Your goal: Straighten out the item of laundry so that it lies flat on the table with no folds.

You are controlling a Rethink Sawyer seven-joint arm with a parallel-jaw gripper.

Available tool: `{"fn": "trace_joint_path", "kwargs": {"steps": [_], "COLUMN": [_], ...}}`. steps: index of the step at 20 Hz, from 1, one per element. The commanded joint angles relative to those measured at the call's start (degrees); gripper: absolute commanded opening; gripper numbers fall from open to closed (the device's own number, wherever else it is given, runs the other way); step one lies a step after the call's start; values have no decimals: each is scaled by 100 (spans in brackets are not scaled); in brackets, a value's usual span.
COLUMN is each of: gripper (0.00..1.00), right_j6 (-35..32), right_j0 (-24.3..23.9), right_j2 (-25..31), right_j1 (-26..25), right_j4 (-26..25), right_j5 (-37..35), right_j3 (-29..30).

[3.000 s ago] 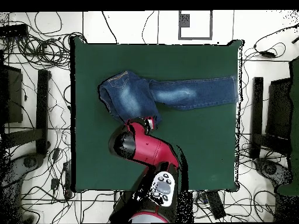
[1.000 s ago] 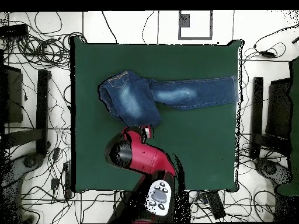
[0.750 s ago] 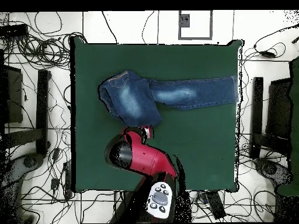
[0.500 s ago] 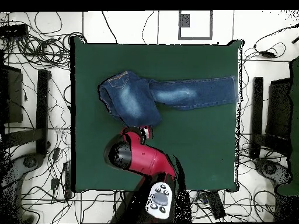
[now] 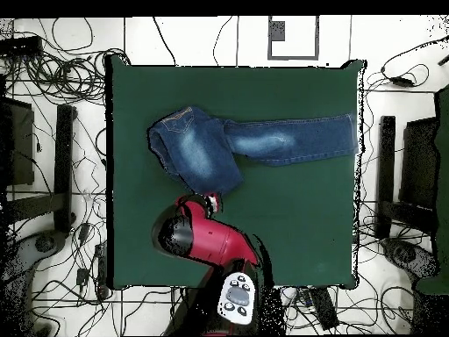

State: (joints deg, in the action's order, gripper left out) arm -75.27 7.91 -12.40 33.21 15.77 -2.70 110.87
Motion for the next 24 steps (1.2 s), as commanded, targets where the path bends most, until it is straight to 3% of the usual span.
{"fn": "trace_joint_path", "kwargs": {"steps": [1,15,24], "gripper": [100,100,100], "right_j6": [-1706,-1708,-1526], "right_j0": [-162,-346,-448], "right_j2": [1063,1153,1015], "right_j1": [-339,-572,-608], "right_j4": [115,74,121], "right_j5": [313,789,704], "right_j3": [491,327,115]}}
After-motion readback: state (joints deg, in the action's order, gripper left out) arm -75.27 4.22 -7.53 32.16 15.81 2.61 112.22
